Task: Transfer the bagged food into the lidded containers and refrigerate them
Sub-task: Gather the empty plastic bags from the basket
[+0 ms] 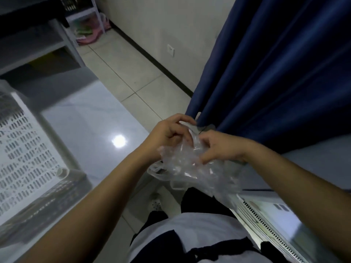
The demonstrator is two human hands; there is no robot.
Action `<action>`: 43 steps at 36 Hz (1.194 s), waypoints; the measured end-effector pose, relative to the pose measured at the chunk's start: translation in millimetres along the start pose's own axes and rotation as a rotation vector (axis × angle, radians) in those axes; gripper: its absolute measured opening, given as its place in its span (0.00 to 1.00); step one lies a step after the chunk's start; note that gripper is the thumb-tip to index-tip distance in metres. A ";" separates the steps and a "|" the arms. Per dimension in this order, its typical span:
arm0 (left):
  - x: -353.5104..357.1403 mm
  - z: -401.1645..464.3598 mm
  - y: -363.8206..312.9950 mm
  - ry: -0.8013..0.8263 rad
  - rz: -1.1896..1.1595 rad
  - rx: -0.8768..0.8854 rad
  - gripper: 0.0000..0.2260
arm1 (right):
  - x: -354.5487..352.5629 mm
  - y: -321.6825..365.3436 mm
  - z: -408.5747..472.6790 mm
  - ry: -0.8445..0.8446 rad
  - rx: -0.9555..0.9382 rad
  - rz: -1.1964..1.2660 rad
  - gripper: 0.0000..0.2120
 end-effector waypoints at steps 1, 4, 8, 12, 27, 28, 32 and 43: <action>2.6 4.5 3.5 -0.008 0.011 -0.032 0.19 | 0.6 -3.6 9.1 -0.084 -0.002 -0.039 0.16; 7.5 18.8 20.2 -0.029 -0.031 -0.163 0.17 | -5.7 -24.6 37.3 -0.226 0.019 0.051 0.05; 17.0 28.1 47.9 -0.030 -0.258 -0.457 0.22 | -22.1 -54.3 71.1 -0.440 0.100 0.138 0.08; 49.7 46.4 62.7 0.007 -0.204 -0.552 0.35 | -37.0 -69.9 98.0 -0.375 0.163 0.586 0.07; 107.5 112.8 154.1 -0.487 0.048 -0.931 0.07 | -115.8 -131.3 187.9 0.200 0.271 0.813 0.10; 109.4 113.5 160.5 -0.534 0.017 -0.949 0.06 | -113.4 -131.9 194.6 0.197 0.241 0.697 0.11; 121.3 112.7 199.8 -0.649 -0.038 -1.017 0.08 | -97.6 -137.2 233.3 0.164 0.092 0.386 0.09; 212.5 88.1 384.0 -0.626 0.006 -1.058 0.20 | -42.0 -245.4 386.8 0.149 0.117 -0.660 0.43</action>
Point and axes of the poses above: each hand's wrist, its own z-axis towards the middle knuckle, its own x-axis out of the palm, y = z × x, the point moved 2 cm from there along z, towards the middle knuckle, and after that the axes turned 7 degrees about x, right-handed, at the moved point
